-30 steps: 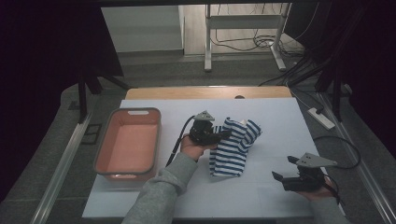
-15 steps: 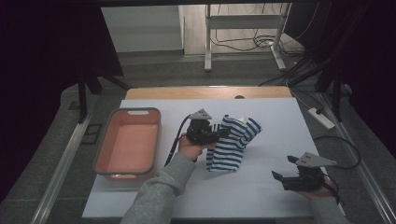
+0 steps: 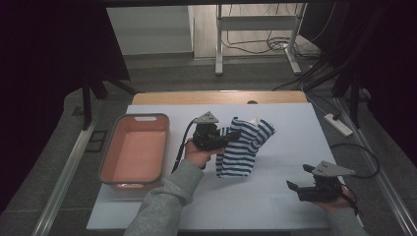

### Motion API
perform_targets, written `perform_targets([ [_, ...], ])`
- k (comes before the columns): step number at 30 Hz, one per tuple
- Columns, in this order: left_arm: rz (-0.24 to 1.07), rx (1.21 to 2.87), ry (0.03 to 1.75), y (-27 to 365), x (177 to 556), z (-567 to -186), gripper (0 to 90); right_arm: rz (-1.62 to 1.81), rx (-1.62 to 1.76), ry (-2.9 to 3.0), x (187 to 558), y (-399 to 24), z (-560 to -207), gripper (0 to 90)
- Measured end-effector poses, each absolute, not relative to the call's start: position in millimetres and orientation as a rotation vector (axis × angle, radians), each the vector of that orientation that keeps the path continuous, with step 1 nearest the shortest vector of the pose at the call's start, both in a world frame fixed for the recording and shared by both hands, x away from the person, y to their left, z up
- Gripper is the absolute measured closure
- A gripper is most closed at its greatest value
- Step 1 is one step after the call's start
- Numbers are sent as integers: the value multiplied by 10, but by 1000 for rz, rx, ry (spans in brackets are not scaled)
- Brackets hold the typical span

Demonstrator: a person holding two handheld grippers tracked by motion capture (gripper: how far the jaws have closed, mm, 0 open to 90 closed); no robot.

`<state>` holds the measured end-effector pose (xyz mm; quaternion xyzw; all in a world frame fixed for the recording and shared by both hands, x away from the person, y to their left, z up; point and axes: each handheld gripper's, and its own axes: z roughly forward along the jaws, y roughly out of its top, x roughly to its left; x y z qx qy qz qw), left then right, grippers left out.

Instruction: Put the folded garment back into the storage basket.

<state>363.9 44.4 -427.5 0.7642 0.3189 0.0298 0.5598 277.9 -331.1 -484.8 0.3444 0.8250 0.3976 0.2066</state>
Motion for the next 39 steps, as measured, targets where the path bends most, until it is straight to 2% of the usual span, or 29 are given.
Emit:
perform_targets([
  [39,120,1733,735,660,3464,-4022,734,1100,957,2305,2781,-3304,-4858,150],
])
